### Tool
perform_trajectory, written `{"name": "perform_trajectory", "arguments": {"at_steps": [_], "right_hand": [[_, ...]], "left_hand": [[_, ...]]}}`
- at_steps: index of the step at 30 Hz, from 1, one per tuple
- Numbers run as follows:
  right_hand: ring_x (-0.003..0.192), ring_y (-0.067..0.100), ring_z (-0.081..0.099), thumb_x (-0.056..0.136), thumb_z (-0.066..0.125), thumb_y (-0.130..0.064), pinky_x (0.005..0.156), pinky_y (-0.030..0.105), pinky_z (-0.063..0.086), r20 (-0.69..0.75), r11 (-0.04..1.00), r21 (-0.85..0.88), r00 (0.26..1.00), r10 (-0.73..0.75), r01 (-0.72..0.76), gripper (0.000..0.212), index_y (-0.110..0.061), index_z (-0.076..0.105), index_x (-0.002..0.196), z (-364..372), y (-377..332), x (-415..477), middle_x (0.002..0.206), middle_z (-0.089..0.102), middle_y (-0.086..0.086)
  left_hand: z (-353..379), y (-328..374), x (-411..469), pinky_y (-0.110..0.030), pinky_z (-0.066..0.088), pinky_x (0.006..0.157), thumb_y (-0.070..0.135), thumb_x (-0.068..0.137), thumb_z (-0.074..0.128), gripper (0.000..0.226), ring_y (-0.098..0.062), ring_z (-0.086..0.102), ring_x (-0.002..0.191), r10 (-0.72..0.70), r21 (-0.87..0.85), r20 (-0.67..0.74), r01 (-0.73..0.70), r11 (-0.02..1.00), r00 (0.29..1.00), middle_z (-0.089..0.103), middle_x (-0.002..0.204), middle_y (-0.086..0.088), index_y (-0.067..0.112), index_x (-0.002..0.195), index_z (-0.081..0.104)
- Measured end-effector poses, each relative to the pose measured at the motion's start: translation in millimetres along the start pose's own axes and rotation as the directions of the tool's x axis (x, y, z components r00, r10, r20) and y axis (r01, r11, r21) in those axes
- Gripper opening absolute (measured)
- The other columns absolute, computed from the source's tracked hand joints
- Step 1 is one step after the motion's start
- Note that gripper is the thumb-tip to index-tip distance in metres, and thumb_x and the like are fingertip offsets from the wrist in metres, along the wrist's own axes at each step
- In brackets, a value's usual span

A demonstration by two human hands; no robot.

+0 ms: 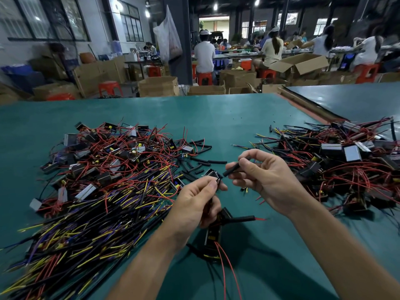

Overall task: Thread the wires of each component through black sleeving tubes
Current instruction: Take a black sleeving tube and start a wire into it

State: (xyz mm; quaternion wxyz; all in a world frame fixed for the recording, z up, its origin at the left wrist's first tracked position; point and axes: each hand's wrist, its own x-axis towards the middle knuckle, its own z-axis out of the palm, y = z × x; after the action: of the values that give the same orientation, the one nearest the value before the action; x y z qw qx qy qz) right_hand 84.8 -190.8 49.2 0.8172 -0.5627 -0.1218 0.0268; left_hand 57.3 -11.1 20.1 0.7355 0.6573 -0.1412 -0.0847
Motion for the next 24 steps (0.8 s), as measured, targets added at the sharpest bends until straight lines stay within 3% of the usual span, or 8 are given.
{"name": "perform_trajectory", "arguments": {"at_steps": [5,10,13,21,24], "right_hand": [[0.053,0.021,0.055,0.093,0.057,-0.007,0.050,0.026,0.051,-0.030,0.972,-0.234,0.999,-0.035,0.027,0.006,-0.007,0.060,0.087,-2.3,0.1,-0.3,0.065,0.065,0.010],[0.047,0.013,0.051,0.093,0.058,-0.002,0.046,0.021,0.046,0.175,0.885,-0.464,0.983,0.052,0.036,0.012,-0.003,0.062,0.083,3.0,1.7,-6.9,0.057,0.063,0.000],[0.043,0.010,0.049,0.093,0.057,0.002,0.044,0.017,0.041,0.216,0.840,-0.540,0.973,0.080,0.051,0.020,-0.007,0.063,0.075,3.2,-1.7,-8.8,0.052,0.058,-0.003],[0.039,0.008,0.032,0.096,0.056,-0.007,0.039,0.016,0.027,0.186,0.837,-0.547,0.974,0.126,-0.004,0.020,-0.011,0.059,0.077,-1.6,2.4,-6.1,0.053,0.053,0.000],[0.039,0.009,0.035,0.096,0.055,-0.006,0.039,0.017,0.031,0.180,0.826,-0.563,0.978,0.104,0.015,0.021,-0.011,0.058,0.077,0.1,6.6,-5.4,0.052,0.054,-0.002]], "left_hand": [[-1.1,0.6,-1.0,-0.016,0.023,0.039,0.019,0.102,0.042,0.022,-0.013,0.034,0.036,0.011,0.003,-0.027,-0.011,1.000,1.000,0.045,0.048,-0.003,0.012,0.093,0.060],[-0.7,-0.7,0.1,-0.015,0.026,0.035,0.015,0.102,0.042,0.021,-0.011,0.037,0.033,-0.003,0.057,-0.006,0.004,0.998,1.000,0.051,0.048,-0.004,0.010,0.092,0.060],[0.4,0.1,0.1,-0.015,0.025,0.033,0.011,0.102,0.041,0.024,-0.010,0.036,0.032,-0.003,0.090,0.011,0.002,0.996,1.000,0.052,0.047,-0.002,0.009,0.089,0.061],[2.1,3.5,-2.9,-0.014,0.023,0.033,0.004,0.102,0.040,0.027,-0.008,0.028,0.030,0.017,0.171,0.068,-0.029,0.985,0.998,0.046,0.045,-0.004,0.005,0.087,0.062],[1.8,3.3,-2.3,-0.015,0.022,0.034,0.003,0.101,0.039,0.028,-0.008,0.027,0.029,-0.003,0.189,0.075,-0.011,0.982,0.997,0.046,0.046,-0.006,0.006,0.086,0.062]]}}
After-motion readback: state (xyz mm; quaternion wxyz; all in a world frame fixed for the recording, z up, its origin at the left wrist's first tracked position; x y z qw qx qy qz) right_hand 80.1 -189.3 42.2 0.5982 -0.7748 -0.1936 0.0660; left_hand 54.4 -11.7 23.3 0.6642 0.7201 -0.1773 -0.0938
